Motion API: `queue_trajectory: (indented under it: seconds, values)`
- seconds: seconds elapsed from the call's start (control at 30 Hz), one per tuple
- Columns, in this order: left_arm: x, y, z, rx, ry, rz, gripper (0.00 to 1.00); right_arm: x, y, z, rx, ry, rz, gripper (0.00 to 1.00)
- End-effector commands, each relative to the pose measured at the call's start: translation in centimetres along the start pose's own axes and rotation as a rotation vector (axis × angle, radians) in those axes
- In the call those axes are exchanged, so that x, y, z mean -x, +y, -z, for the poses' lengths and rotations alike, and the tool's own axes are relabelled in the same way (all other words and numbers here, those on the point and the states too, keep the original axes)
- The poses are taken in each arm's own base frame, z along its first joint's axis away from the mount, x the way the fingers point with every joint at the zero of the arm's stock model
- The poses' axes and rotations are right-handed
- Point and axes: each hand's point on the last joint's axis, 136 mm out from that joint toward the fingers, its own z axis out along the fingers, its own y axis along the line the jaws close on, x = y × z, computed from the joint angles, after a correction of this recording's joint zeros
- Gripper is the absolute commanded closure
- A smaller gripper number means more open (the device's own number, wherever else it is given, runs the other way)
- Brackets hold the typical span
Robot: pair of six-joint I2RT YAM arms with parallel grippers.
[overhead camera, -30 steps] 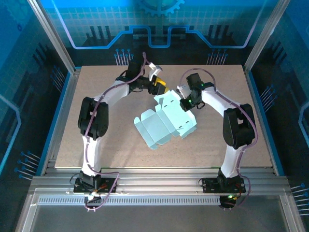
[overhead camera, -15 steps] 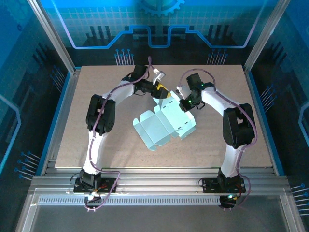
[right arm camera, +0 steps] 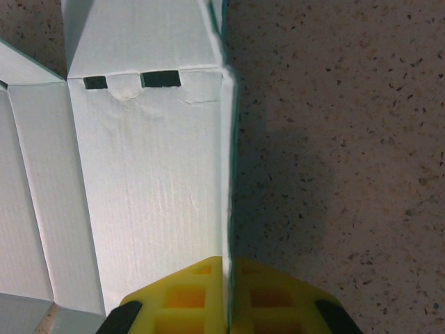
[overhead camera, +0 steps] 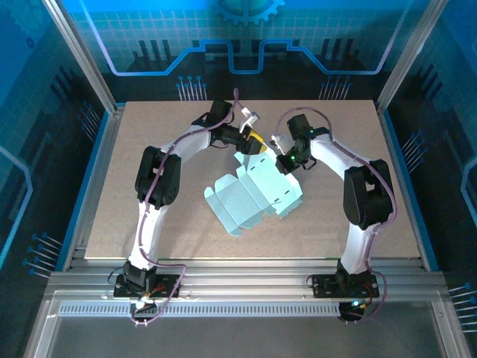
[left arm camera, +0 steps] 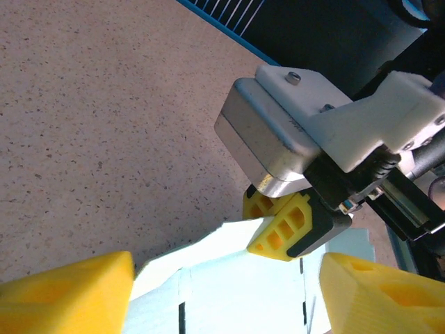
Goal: Fold the paper box
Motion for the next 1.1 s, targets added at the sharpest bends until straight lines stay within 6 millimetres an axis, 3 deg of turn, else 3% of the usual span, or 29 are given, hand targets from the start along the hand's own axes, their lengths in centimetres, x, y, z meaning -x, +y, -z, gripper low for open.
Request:
queue_trajectory:
  seconds: [0.0, 0.17, 0.43, 0.6, 0.8, 1.07]
  values:
    - [-0.5, -1.2, -0.7, -0.083, -0.001, -0.019, 0.36, 0.5, 0.6, 0.1, 0.021, -0.006, 0.012, 1.00]
    - [-1.1, -1.8, -0.6, -0.098, -0.009, -0.031, 0.43, 0.6, 0.3, 0.1, 0.016, -0.011, -0.002, 1.00]
    - [-2.3, -2.9, -0.7, -0.105, -0.001, -0.042, 0.44, 0.8, 0.1, 0.1, 0.017, -0.018, -0.019, 1.00]
    - [-3.0, -3.0, -1.2, -0.022, 0.019, -0.080, 0.56, 0.8, 0.1, 0.2, 0.011, -0.016, -0.025, 1.00]
    - [-3.3, -3.0, -2.0, 0.079, -0.010, -0.170, 0.51, 0.7, 0.1, -0.1, 0.009, -0.010, -0.034, 1.00]
    - [-3.3, -3.7, -4.0, 0.143, -0.007, -0.259, 0.53, 0.6, 0.0, -0.6, 0.005, -0.005, -0.083, 1.00]
